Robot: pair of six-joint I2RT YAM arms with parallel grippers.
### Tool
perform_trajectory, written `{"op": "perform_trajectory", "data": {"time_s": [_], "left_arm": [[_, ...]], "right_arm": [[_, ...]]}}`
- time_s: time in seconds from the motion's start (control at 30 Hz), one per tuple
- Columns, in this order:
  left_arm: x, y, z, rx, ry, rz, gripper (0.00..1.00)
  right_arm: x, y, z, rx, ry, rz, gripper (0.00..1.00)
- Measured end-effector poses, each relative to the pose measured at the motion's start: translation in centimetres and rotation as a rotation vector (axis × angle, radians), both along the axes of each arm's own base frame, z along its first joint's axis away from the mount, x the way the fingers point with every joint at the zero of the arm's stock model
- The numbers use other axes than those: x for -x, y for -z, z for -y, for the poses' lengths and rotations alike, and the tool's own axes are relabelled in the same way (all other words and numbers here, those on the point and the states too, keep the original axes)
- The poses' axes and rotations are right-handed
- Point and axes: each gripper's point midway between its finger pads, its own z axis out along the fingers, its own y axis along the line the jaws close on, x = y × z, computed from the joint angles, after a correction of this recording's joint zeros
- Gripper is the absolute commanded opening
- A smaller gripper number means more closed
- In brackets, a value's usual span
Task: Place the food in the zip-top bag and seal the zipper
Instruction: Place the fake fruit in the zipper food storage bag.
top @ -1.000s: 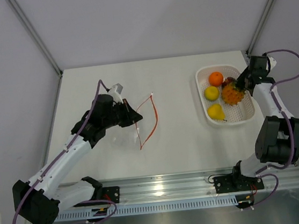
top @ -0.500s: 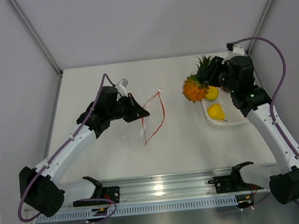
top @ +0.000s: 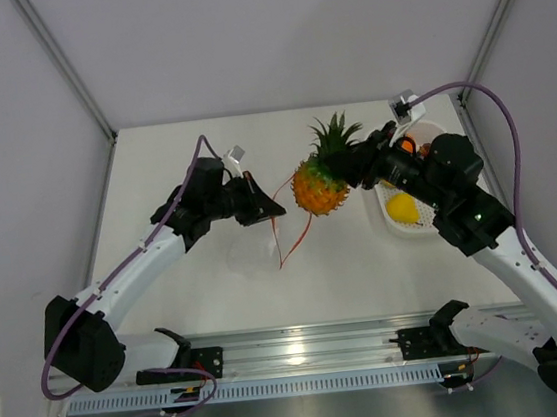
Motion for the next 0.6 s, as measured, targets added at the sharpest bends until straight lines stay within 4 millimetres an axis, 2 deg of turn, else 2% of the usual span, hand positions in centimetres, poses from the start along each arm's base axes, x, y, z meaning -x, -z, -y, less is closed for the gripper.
{"op": "perform_trajectory", "data": {"time_s": [0.17, 0.3, 0.4, 0.6], "left_arm": [[0.2, -0.3, 0.2, 0.016, 0.014, -0.003, 0.01], [0.2, -0.7, 0.3, 0.040, 0.020, -0.009, 0.01], [0.1, -1.2, 0.5, 0.064, 0.023, -0.002, 0.01], [0.2, -2.0, 0.6, 0.128, 0.023, -0.006, 0.01]], "right_arm": [[3.0, -0.3, -3.4, 0.003, -0.142, 0.073, 0.00], [4.3, -0.5, -5.1, 0.009, -0.184, 0.125, 0.00], [3.7, 0.3, -5.5, 0.003, -0.149, 0.141, 0.00], [1.3, 4.6, -5.5, 0.012, -0.030, 0.096, 0.00]]}}
